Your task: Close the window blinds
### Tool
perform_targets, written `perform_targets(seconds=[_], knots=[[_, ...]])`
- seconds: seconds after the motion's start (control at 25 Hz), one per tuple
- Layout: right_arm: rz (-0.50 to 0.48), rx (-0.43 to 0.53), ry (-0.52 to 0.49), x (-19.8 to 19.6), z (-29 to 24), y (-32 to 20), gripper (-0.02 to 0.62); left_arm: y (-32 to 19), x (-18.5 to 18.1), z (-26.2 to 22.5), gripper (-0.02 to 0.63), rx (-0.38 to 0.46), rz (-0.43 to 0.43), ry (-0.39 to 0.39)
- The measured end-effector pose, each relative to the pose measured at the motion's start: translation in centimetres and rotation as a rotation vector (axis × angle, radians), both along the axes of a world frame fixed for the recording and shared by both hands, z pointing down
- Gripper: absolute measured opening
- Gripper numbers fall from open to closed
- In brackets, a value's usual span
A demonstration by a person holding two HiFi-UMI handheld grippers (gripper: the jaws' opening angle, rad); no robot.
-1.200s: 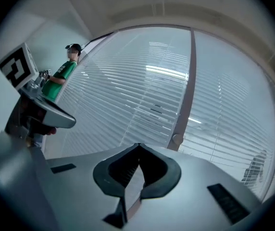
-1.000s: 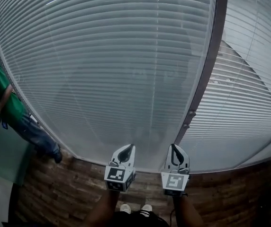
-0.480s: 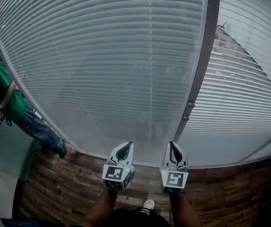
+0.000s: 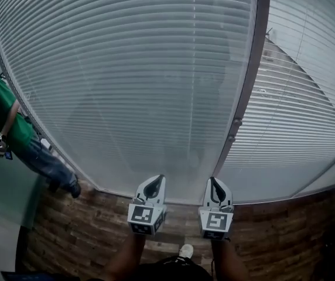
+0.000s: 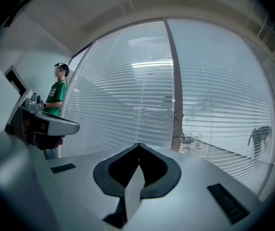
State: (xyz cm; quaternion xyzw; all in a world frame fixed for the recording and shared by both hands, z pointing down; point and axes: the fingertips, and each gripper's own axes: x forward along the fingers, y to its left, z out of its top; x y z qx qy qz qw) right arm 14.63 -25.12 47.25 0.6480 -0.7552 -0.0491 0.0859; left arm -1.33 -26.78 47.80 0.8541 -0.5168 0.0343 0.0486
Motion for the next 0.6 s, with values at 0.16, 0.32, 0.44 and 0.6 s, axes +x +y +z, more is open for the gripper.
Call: perform_targets(seconds=[0.16,0.32,0.44,0.6], knots=[[0.026,-0.025,0.025,-0.9,-0.1,1.6,0.003,1.5,-1.6,-0.4,-0.005,0.014,-0.008,-0.020],[0.027,-0.021,0.000,-2.2,0.2,3.8,0.003,3.6,-3.3,-0.4,-0.005,0.025,-0.009,-0.017],[0.053,-0.003,-0.009,-3.1,0.1,5.5,0.003,5.5,-4.6,-1.3,-0.005,0.043,0.001,-0.004],[0.077,-0.015,-0.001,-5.2,-0.8,8.3,0.003,8.4,-6.9,-1.5,-0.005,0.034,0.008,0.049]])
